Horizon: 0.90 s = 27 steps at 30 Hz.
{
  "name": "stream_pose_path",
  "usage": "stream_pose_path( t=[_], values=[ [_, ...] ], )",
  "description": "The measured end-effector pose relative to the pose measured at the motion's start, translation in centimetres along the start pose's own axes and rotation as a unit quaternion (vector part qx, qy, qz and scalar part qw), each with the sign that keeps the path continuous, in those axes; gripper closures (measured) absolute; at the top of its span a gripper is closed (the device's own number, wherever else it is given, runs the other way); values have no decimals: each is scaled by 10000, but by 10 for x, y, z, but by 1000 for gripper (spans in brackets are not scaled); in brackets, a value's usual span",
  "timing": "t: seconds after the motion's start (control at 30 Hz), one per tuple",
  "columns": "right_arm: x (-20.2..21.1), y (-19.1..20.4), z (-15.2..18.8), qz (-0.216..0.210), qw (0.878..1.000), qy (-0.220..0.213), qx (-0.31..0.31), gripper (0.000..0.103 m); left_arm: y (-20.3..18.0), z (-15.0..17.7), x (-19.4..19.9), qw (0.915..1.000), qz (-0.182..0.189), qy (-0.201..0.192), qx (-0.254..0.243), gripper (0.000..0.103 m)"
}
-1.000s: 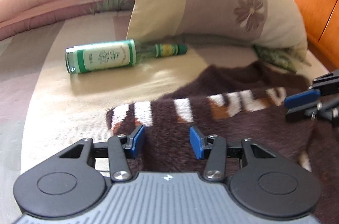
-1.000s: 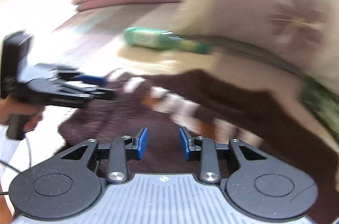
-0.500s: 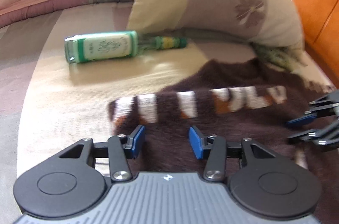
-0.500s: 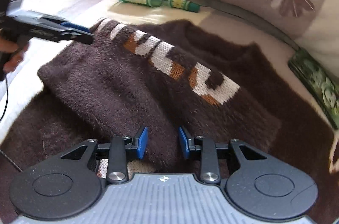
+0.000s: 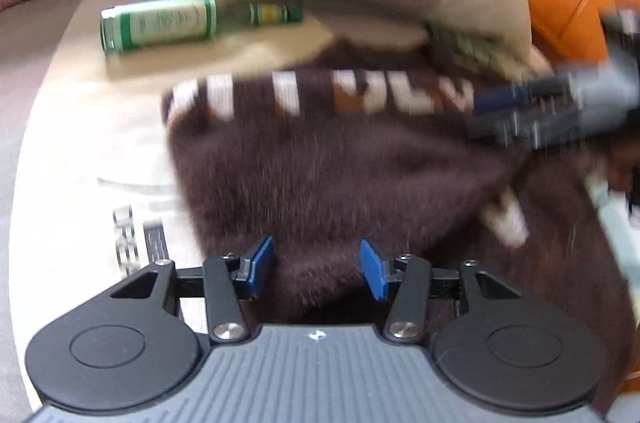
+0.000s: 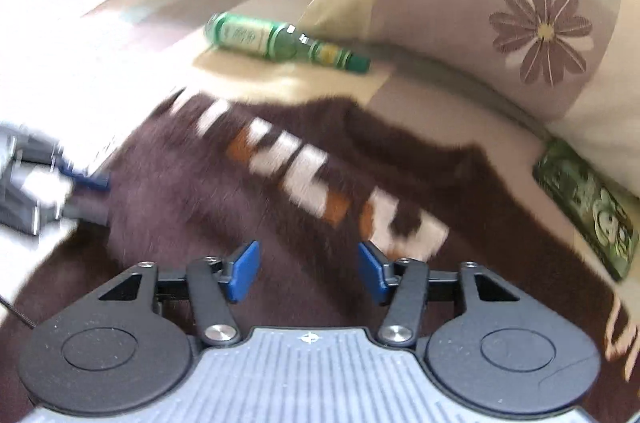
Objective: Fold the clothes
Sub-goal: 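Open the right gripper to release the folded sleeve, then pull the open right gripper back over the sweater front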
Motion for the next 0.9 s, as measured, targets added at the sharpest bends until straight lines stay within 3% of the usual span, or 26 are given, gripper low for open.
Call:
stream_pose_path(
  t=[0.13, 0.2, 0.27, 0.37, 0.47, 0.57, 0.63, 0.73, 0.83, 0.9],
  values=[
    [-27, -32, 3, 450, 9986, 178, -215, 42, 4, 0, 5, 9998, 110, 43, 146, 52],
    [-23, -43, 7, 327, 9989, 122, -324, 42, 5, 0, 11, 9998, 86, 74, 131, 53],
    [-12, -48, 9, 495, 9980, 187, -358, 42, 2, -4, 18, 9998, 100, 30, 156, 53],
    [7, -33, 13, 361, 9989, 96, -299, 36, -5, -9, 21, 9997, 195, -34, 168, 52],
    [8, -12, 25, 236, 9994, 236, -67, 34, -13, 0, 5, 9998, 33, 170, -89, 52],
    [0, -10, 46, 611, 9963, 610, 13, 34, -21, 1, 6, 9988, -187, 168, -411, 52],
    [11, -14, 47, 604, 9962, 493, -386, 34, -29, -1, 18, 9979, -236, 61, -602, 52],
    [32, -11, 54, 578, 9948, 443, -710, 34, -46, 5, 31, 9965, 15, 27, -831, 52],
    [48, 0, 67, 482, 9938, 471, -882, 31, -61, 19, 25, 9950, 263, 246, -929, 49],
    [51, 7, 79, 519, 9933, 551, -871, 30, -56, 32, 12, 9954, 57, 487, -822, 50]
  ],
)
Point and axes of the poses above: each gripper's, at about its wrist camera, not at the fingertips, and x roughly against the way its jaws point, y to its left, z to its underside, the point moved 8 cm from there along -x, roughly the way its jaws point, and after that the axes turned 1 degree about y, right-handed, at the moved point
